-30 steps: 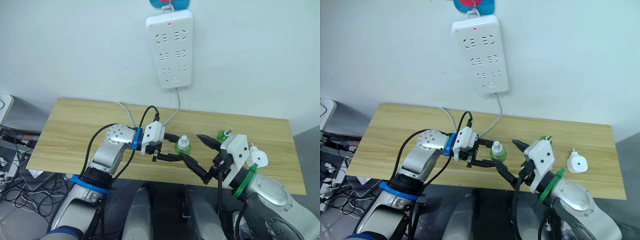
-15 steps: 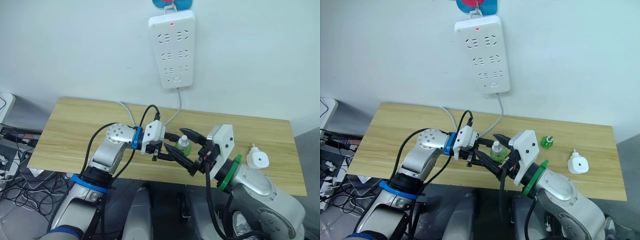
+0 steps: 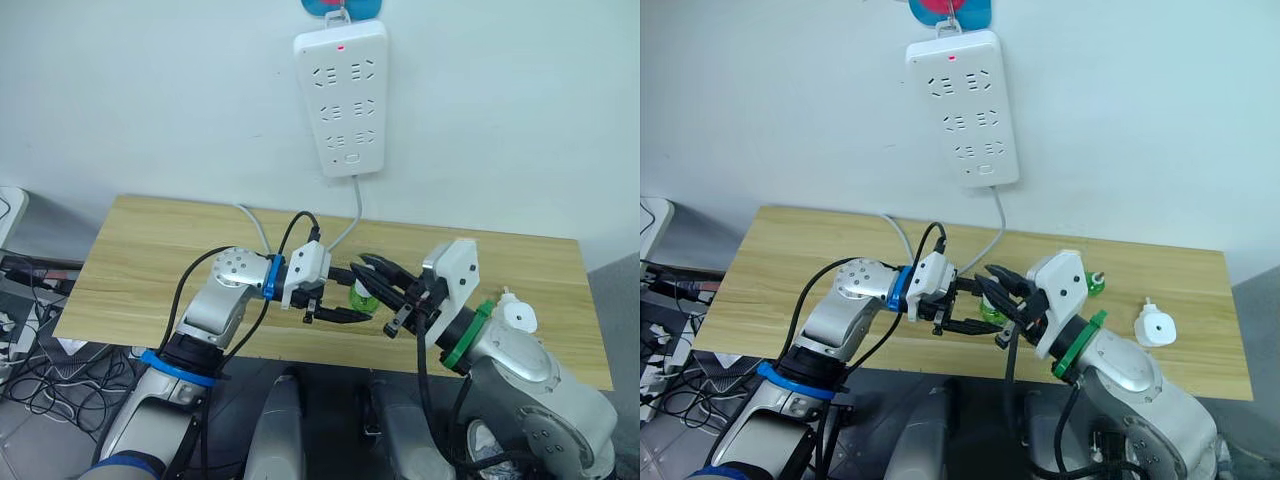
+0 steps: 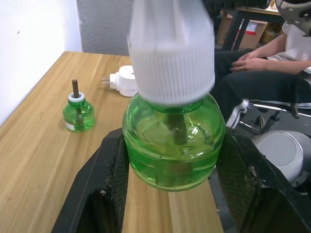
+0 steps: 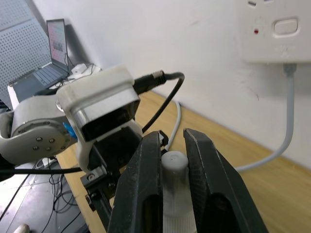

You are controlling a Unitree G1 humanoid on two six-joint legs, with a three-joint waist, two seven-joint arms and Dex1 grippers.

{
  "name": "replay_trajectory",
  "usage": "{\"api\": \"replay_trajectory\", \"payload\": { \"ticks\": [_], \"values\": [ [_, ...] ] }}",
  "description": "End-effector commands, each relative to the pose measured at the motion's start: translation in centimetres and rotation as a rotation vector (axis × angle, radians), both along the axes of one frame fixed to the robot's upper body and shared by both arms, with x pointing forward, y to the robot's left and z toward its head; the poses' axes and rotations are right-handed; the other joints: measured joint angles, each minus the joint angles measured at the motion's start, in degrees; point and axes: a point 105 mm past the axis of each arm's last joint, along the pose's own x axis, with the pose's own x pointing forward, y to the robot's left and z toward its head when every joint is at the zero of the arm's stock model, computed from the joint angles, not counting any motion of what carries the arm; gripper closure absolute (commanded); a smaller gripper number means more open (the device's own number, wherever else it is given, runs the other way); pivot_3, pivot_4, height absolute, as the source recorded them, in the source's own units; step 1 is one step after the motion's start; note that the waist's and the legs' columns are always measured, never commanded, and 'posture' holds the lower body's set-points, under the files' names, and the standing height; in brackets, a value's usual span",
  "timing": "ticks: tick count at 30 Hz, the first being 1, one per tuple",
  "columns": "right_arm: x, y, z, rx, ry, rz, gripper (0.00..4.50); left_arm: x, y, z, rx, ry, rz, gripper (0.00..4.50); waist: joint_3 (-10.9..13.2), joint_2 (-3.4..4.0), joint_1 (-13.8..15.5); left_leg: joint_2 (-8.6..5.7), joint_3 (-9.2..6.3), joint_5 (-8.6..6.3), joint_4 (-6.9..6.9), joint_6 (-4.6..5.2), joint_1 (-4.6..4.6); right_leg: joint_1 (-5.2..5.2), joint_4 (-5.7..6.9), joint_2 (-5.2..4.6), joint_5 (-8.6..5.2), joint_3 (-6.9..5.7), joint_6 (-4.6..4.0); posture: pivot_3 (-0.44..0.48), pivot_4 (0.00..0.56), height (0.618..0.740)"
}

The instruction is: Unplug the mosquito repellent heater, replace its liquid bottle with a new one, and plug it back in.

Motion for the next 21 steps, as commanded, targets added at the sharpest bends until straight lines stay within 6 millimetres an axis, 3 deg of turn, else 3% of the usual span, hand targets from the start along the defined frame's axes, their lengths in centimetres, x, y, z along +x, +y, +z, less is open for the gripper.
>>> {"api": "replay_trajectory", "payload": {
  "ticks": [1,5,10,15,21],
  "values": [
    [-1.4,-0.1,2.8,0.049,-0.101,0.048,4.15,-0.3,-0.2,0.5,-0.017,-0.033,-0.022,2.3,0.0,0.0,0.0,0.0,-0.01,0.0,0.0,0.0,0.0,0.0,0.0,0.0,0.0,-0.01,0.0,0.006,0.344,0.74],
    [-1.1,0.0,3.9,0.091,-0.115,0.04,4.15,0.2,0.3,0.0,-0.019,-0.03,0.013,2.3,0.0,0.0,-0.03,0.0,-0.01,0.0,-0.01,0.0,0.0,0.0,0.0,0.0,0.0,-0.01,0.0,0.002,0.344,0.74],
    [3.2,-2.8,4.3,0.077,-0.159,-0.223,4.15,0.8,1.7,-0.8,-0.027,-0.043,0.108,2.3,0.0,0.0,-0.08,-0.01,0.01,0.0,0.0,0.01,0.0,-0.01,0.0,0.0,0.0,0.01,0.0,0.009,0.345,0.74],
    [7.2,-4.5,0.2,0.043,-0.104,-0.428,4.15,1.2,2.8,-0.9,-0.065,-0.088,0.218,2.3,-0.02,-0.03,-0.01,-0.01,0.0,0.0,-0.07,0.0,0.01,-0.04,0.0,-0.01,0.0,0.02,0.0,0.032,0.347,0.74],
    [9.8,-5.4,-5.0,0.041,-0.071,-0.567,4.15,0.7,3.3,-0.5,-0.086,-0.106,0.263,2.3,-0.02,-0.04,0.17,0.01,0.04,0.01,-0.13,-0.01,0.02,-0.07,0.01,-0.02,0.0,0.03,-0.01,0.072,0.346,0.74]
  ]
}}
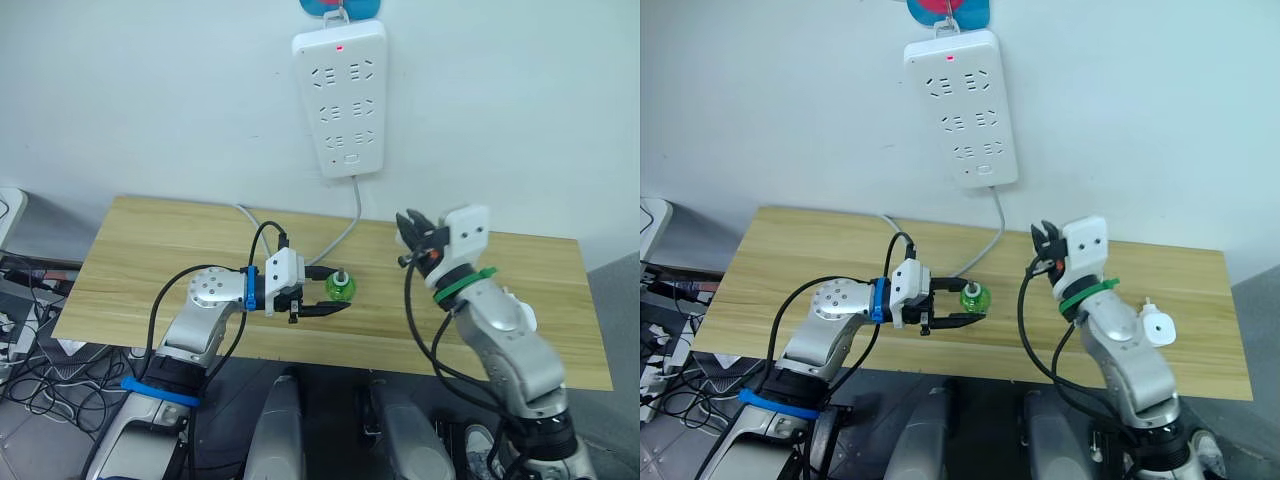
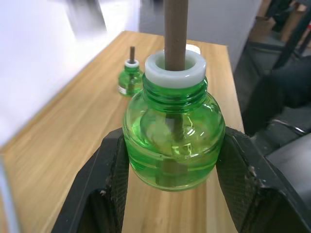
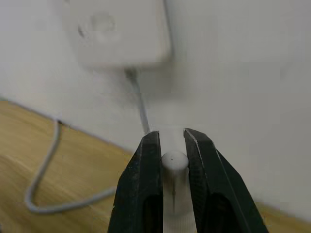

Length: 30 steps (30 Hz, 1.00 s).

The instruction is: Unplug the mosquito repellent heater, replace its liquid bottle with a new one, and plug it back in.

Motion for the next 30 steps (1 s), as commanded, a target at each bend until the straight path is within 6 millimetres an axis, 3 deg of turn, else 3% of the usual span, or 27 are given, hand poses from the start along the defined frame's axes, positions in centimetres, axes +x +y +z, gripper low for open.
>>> {"api": "replay_trajectory", "payload": {
  "ticks": [1,7,11,19,30],
  "values": [
    [0.6,-1.0,-0.7,0.013,-0.068,-0.085,4.15,-0.6,0.1,1.1,-0.019,-0.051,0.001,2.3,0.0,0.0,0.08,0.0,0.02,0.0,0.0,0.0,0.0,0.0,0.0,0.0,0.0,0.02,0.0,0.084,0.346,0.74],
    [1.6,-2.2,-4.6,0.018,-0.05,-0.185,4.15,-0.7,0.5,1.0,0.0,-0.053,0.013,2.3,0.0,0.01,0.27,0.03,0.06,0.01,-0.02,-0.01,0.06,0.01,0.01,0.0,0.0,0.04,0.0,0.1,0.35,0.74],
    [2.4,-3.3,-6.1,0.037,-0.059,-0.27,4.15,-0.3,0.8,1.3,0.014,-0.052,0.019,2.3,0.02,0.03,0.5,0.03,0.14,0.0,-0.05,-0.01,0.11,0.01,0.0,-0.01,0.0,0.1,0.0,0.112,0.373,0.74],
    [2.4,-3.5,-6.1,0.044,-0.135,-0.322,4.15,-0.9,1.9,1.7,0.044,-0.026,0.032,2.3,0.05,0.08,0.87,0.06,0.4,-0.01,-0.39,0.01,0.35,0.01,0.0,0.0,0.0,0.44,0.0,0.098,0.414,0.74],
    [2.6,-3.8,-9.2,0.034,-0.076,-0.352,4.15,-0.9,1.9,2.5,0.06,-0.018,0.017,2.3,0.27,0.14,1.41,0.05,1.26,-0.12,-0.72,0.2,0.83,0.02,-0.07,0.04,-0.01,1.53,0.01,0.102,0.441,0.74]
  ]
}}
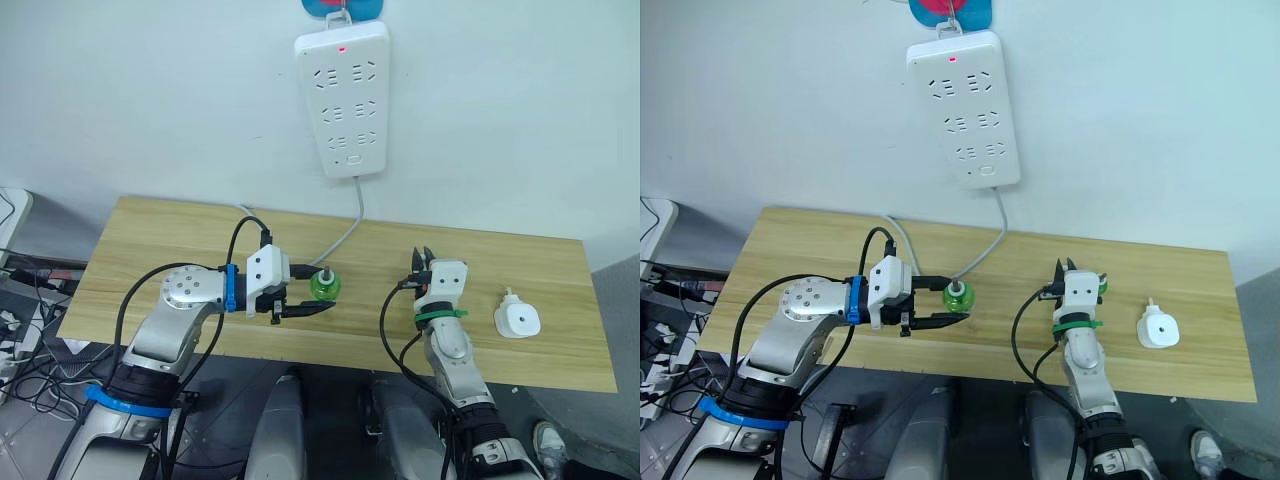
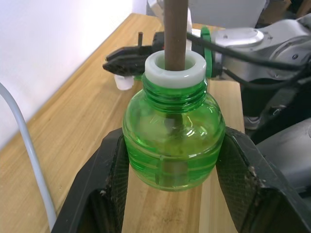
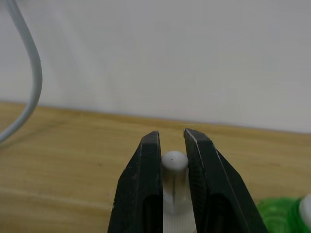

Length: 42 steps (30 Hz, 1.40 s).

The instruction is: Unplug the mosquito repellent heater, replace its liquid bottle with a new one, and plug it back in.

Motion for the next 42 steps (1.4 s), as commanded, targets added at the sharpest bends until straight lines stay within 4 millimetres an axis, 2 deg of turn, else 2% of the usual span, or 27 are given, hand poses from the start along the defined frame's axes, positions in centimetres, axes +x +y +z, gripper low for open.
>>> {"api": "replay_trajectory", "payload": {
  "ticks": [1,8,17,20,24,27,29,31,33,38,42],
  "values": [
    [0.0,-0.4,0.2,-0.005,-0.04,-0.019,4.15,-0.2,-0.2,1.4,-0.015,-0.035,-0.025,2.3,0.05,0.01,0.03,0.0,0.02,0.0,0.0,0.0,0.01,0.0,0.0,0.0,0.0,0.02,0.0,0.101,0.445,0.74],
    [0.0,-0.3,-1.1,-0.021,-0.029,-0.019,4.15,-0.7,-0.4,1.3,-0.007,-0.024,-0.05,2.3,0.24,0.02,0.03,0.02,0.1,-0.01,-0.07,0.01,0.04,-0.03,-0.02,0.02,0.0,0.09,0.01,0.104,0.449,0.74],
    [-0.9,-0.7,-1.3,-0.03,-0.037,-0.007,1.01,-0.5,-0.4,1.1,-0.004,-0.019,-0.047,2.3,0.32,0.08,0.04,0.02,0.13,-0.02,-0.11,0.01,0.04,-0.03,-0.09,0.02,-0.01,0.15,0.01,0.096,0.449,0.74],
    [-2.0,-0.8,-0.8,-0.052,-0.055,0.016,0.06,-0.3,-0.5,0.8,-0.008,-0.023,-0.041,2.3,0.32,0.09,0.06,0.02,0.13,-0.02,-0.15,0.01,0.03,-0.04,-0.12,0.02,-0.01,0.16,0.02,0.082,0.438,0.74],
    [-4.8,-0.1,0.8,-0.063,-0.074,0.085,0.06,0.2,-0.8,0.6,-0.025,-0.038,-0.035,2.3,0.36,0.16,0.08,0.01,0.12,-0.02,-0.22,0.01,0.02,-0.05,-0.19,0.01,-0.02,0.19,0.03,0.065,0.427,0.74],
    [-8.4,2.4,3.1,-0.056,-0.052,0.259,0.06,0.5,-1.3,0.6,-0.023,-0.09,-0.07,2.3,0.39,0.21,0.13,0.01,0.08,-0.02,-0.26,0.0,-0.02,-0.07,-0.23,0.02,-0.03,0.2,0.04,0.061,0.416,0.74],
    [-10.2,3.6,4.1,-0.048,-0.014,0.337,0.06,1.1,-1.5,0.7,-0.035,-0.096,-0.057,2.3,0.39,0.22,0.06,0.04,0.03,-0.02,-0.28,0.0,-0.03,-0.06,-0.31,0.04,-0.16,0.18,0.27,0.058,0.411,0.74],
    [-11.7,5.0,6.0,0.001,0.013,0.397,0.06,1.8,-2.2,1.1,-0.05,-0.111,-0.046,2.3,0.39,0.22,0.03,0.07,-0.08,-0.02,-0.29,-0.01,-0.02,-0.07,-0.31,0.04,-0.17,0.21,0.3,0.043,0.398,0.74],
    [-12.3,6.1,7.6,0.053,0.029,0.422,0.06,2.4,-2.8,1.4,-0.058,-0.126,-0.033,2.3,0.38,0.2,0.02,0.06,-0.12,-0.01,-0.28,-0.01,-0.03,-0.07,-0.32,0.03,-0.18,0.2,0.32,0.033,0.391,0.74],
    [-11.2,8.5,10.8,0.077,-0.016,0.413,0.06,3.0,-4.2,1.8,-0.083,-0.121,-0.02,2.3,0.29,0.08,-0.1,0.04,-0.12,0.06,-0.27,-0.13,-0.1,-0.08,-0.42,0.03,-0.18,0.14,0.33,0.015,0.369,0.74],
    [-10.7,9.5,10.9,0.051,-0.018,0.413,0.06,2.9,-4.7,2.0,-0.1,-0.104,-0.017,2.3,0.26,0.04,-0.11,0.0,-0.05,0.1,-0.28,-0.21,-0.23,-0.08,-0.58,0.03,-0.18,0.03,0.33,0.022,0.363,0.74]
  ]
}}
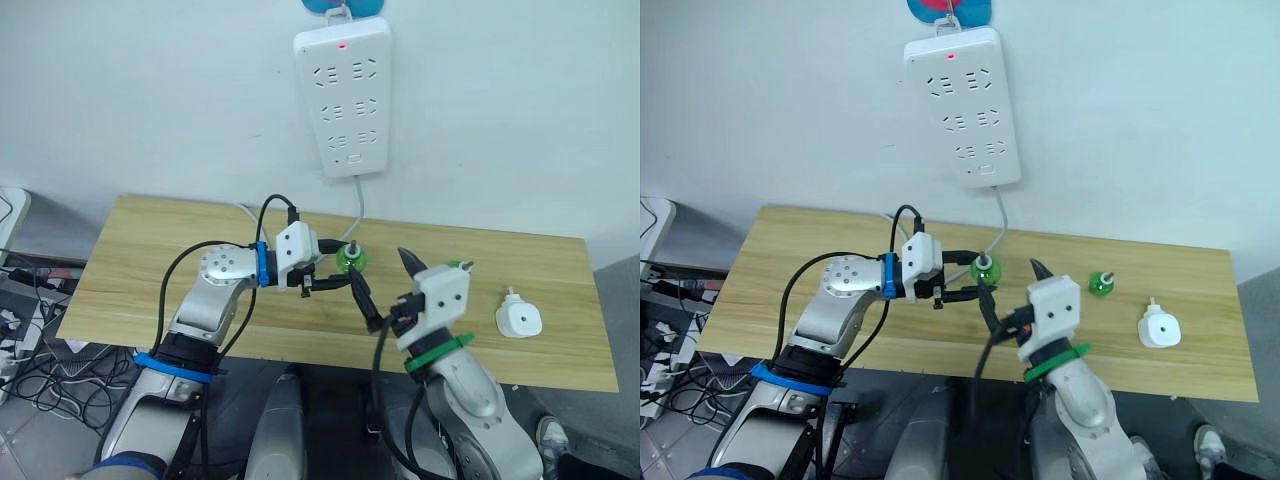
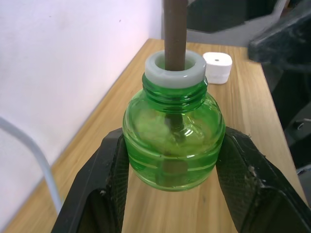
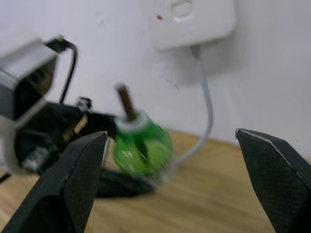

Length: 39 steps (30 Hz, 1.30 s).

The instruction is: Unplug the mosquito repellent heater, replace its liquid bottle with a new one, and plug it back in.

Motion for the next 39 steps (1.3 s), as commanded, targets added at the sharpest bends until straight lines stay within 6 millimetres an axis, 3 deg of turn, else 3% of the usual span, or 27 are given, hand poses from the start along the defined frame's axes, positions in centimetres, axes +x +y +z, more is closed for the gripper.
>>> {"api": "replay_trajectory", "payload": {
  "ticks": [1,9,10,13,20,32,39],
  "values": [
    [-0.2,0.6,0.2,0.014,0.003,-0.008,0.06,-0.2,-0.6,0.8,-0.012,-0.021,-0.009,2.3,-0.01,-0.02,0.0,0.0,0.0,0.0,-0.01,0.0,-0.02,0.0,-0.05,0.0,0.0,-0.03,0.0,0.022,0.362,0.74],
    [0.5,1.0,0.1,0.011,-0.003,-0.024,0.06,-0.4,-0.8,1.3,-0.015,-0.019,-0.014,2.3,-0.02,-0.03,-0.02,0.01,-0.01,0.0,0.01,0.01,-0.07,0.01,-0.11,0.0,0.01,-0.07,-0.02,0.031,0.361,0.74],
    [0.6,1.0,0.1,0.014,-0.003,-0.026,0.23,-0.4,-0.8,1.3,-0.015,-0.019,-0.015,2.3,-0.03,-0.04,-0.03,0.0,-0.01,0.0,0.01,0.01,-0.07,0.01,-0.11,0.0,0.01,-0.07,-0.02,0.03,0.363,0.74],
    [0.9,1.2,0.3,0.034,-0.008,-0.022,0.99,-0.5,-0.8,1.3,-0.017,-0.017,-0.019,2.3,-0.03,-0.04,-0.04,0.01,-0.01,0.0,0.02,0.01,-0.07,0.02,-0.1,0.0,0.02,-0.07,-0.02,0.032,0.36,0.74],
    [1.5,1.4,0.4,0.037,-0.02,-0.021,3.54,-1.2,-1.2,1.2,-0.026,0.003,-0.041,2.3,-0.03,-0.05,-0.13,0.01,-0.02,0.0,0.03,0.01,-0.07,0.02,-0.06,0.0,0.08,-0.08,-0.13,0.029,0.367,0.74],
    [1.2,1.6,1.0,0.094,-0.016,0.013,3.65,-1.5,-1.5,1.4,-0.036,-0.048,-0.055,2.3,-0.04,-0.05,-0.25,0.01,-0.02,0.0,0.07,0.02,-0.07,0.02,-0.02,0.0,0.17,-0.08,-0.29,0.024,0.367,0.74],
    [1.4,0.0,1.4,0.144,-0.001,-0.028,3.65,-1.5,-1.1,1.7,-0.078,-0.045,-0.051,0.02,-0.07,-0.1,-0.27,0.0,-0.01,0.0,0.1,0.01,-0.06,0.03,0.03,-0.01,0.17,-0.08,-0.3,0.018,0.365,0.74]
  ]
}}
